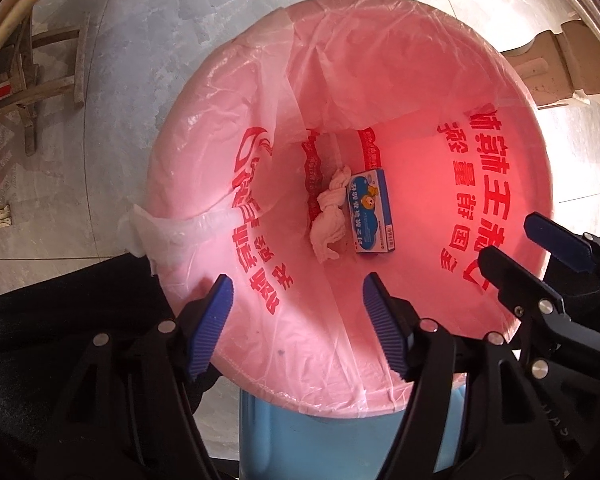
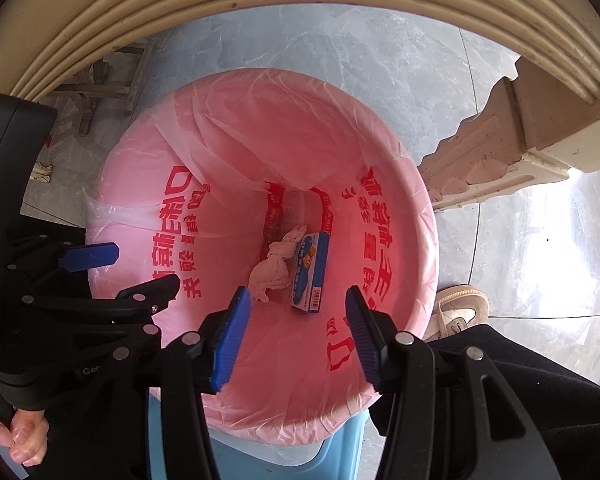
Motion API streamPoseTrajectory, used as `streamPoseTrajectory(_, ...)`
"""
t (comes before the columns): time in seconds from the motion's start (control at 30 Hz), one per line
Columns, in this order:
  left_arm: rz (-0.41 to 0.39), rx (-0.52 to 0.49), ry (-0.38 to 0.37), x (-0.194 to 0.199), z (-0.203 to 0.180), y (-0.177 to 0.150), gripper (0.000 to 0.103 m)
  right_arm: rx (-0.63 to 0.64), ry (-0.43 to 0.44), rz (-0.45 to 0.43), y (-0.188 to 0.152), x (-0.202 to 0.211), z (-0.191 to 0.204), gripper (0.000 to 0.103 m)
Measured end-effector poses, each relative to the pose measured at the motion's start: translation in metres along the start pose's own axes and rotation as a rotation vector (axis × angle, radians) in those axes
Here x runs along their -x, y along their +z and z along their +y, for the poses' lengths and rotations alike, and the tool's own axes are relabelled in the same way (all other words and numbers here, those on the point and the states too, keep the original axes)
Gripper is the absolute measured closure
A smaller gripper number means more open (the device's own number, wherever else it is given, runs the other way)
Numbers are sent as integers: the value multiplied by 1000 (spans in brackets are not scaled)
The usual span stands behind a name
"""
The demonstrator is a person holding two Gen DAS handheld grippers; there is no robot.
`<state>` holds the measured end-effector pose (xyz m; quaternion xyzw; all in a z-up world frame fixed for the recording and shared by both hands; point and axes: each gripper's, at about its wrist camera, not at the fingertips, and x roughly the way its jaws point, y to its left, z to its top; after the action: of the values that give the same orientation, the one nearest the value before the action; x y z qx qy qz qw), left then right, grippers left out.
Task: Collect trash
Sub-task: 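Open the left tool over the bin while the right tool releases the blue box, then raise both tools from the bin back toward the table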
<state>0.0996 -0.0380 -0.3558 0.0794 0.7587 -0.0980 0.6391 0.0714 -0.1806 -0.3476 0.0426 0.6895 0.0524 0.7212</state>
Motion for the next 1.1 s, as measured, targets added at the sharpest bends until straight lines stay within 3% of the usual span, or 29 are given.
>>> streamPoseTrajectory(0.23,-78,-21,40,17,-5,-9,37,28,-12,-59,-8,22,5,52)
streamPoseTrajectory(0.4,-175,-65,76,56,-10,-34,37,63,-8,-164,-30,70,12,36)
streamPoseTrajectory(0.5,-274,-95,78,96,-12,-53,30,81,26,-245,-45,111,16,34)
streamPoseTrajectory(0.6,-386,-109,77,144,-10,-73,25,93,39,-322,-56,152,19,17)
streamPoseTrajectory(0.7,-452,-99,23,189,-4,-86,17,102,59,-407,-62,195,23,13)
streamPoseTrajectory(0.8,-474,-67,-16,231,4,-88,11,100,77,-452,-58,234,24,9)
streamPoseTrajectory(0.93,-525,-45,-33,284,11,-81,11,85,109,-501,-44,283,19,7)
streamPoseTrajectory(1.1,-566,-7,-34,351,27,-63,11,25,210,-549,-21,342,-3,7)
